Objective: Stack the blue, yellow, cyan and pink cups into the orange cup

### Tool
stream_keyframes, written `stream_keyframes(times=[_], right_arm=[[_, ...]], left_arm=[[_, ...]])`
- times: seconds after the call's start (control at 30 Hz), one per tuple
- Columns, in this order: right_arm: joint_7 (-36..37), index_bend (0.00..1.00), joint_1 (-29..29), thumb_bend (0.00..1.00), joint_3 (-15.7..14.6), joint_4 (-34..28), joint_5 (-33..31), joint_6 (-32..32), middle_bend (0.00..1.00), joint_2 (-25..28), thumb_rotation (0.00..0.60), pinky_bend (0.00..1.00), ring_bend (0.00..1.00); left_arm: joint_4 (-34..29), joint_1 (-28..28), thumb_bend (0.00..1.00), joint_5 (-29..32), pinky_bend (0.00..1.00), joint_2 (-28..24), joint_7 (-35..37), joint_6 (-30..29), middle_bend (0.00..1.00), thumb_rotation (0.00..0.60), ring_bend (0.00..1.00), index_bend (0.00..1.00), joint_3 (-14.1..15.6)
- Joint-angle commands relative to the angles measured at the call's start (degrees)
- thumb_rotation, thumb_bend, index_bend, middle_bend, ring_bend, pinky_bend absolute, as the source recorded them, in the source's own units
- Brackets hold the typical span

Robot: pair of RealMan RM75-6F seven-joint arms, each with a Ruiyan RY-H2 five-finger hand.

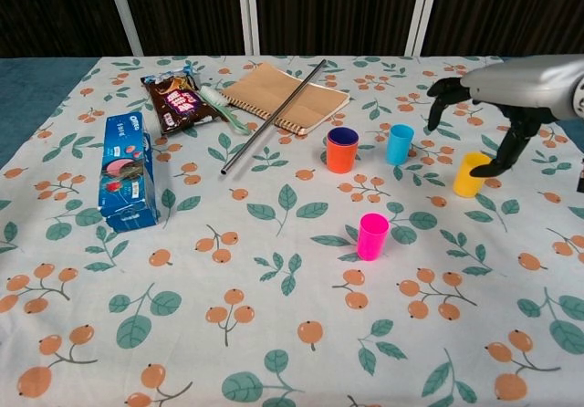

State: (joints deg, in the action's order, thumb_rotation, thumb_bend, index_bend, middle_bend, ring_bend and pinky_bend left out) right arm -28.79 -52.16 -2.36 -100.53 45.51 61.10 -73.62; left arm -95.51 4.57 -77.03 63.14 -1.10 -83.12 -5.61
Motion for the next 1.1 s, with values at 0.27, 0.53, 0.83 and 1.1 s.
stream_keyframes(times=[0.27,0.53,0.83,1.1], right_arm=[[4.20,0.31,3.77,0.32,0.50,10.75,4.29,-1.87,0.00,-5.35,0.600,0.17,0.09],[4.76,0.32,4.03,0.32,1.99,15.02,2.33,-5.95,0.00,-5.90,0.600,0.17,0.09],[5.75,0.37,5.02,0.32,3.13,17.89,2.05,-8.58,0.00,-6.53,0.600,0.17,0.10],[6.65,0.39,5.54,0.32,4.50,18.99,3.16,-9.48,0.00,-7.07,0.600,0.17,0.10]], left_arm=[[-0.01,0.09,0.18,0.33,0.00,-0.02,-0.21,0.19,0.01,0.600,0.00,0.22,-0.12],[-0.01,0.07,0.18,0.34,0.00,-0.01,-0.24,0.12,0.01,0.600,0.00,0.22,-0.14],[-0.01,0.08,0.18,0.48,0.00,0.00,-0.41,0.22,0.01,0.600,0.00,0.22,-0.12],[-0.12,0.10,0.18,0.76,0.00,-0.02,-1.04,0.47,0.01,0.600,0.00,0.22,-0.01]])
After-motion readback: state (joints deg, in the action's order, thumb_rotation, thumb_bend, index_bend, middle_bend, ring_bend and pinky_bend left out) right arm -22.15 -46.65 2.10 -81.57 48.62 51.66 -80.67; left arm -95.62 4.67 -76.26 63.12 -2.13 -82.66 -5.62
